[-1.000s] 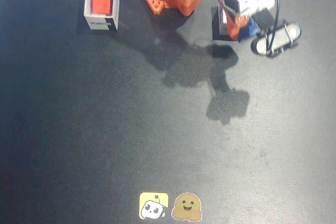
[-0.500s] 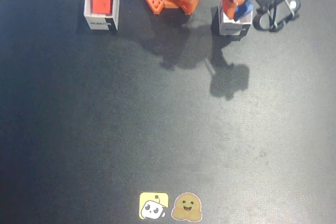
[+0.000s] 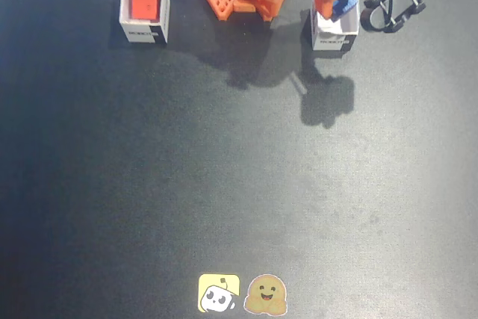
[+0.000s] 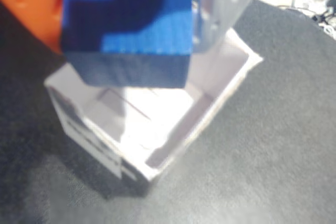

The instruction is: Put the red cube in the right box and the blue cube in the left box.

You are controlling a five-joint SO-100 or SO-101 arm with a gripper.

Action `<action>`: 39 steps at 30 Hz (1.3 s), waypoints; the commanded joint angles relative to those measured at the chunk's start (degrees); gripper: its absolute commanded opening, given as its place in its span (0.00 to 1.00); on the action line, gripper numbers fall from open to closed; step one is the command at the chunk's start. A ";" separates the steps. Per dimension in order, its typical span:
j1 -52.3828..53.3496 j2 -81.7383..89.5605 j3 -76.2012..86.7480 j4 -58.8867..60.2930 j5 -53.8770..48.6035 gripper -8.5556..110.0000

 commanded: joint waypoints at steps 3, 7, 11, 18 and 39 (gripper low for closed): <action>-0.18 2.64 0.35 -2.20 -0.26 0.20; -0.18 4.13 0.70 -2.29 -0.35 0.21; -0.09 5.80 1.49 -2.29 -0.79 0.22; 0.97 9.32 4.04 -1.49 0.26 0.09; 44.30 10.02 4.39 -6.59 -22.15 0.07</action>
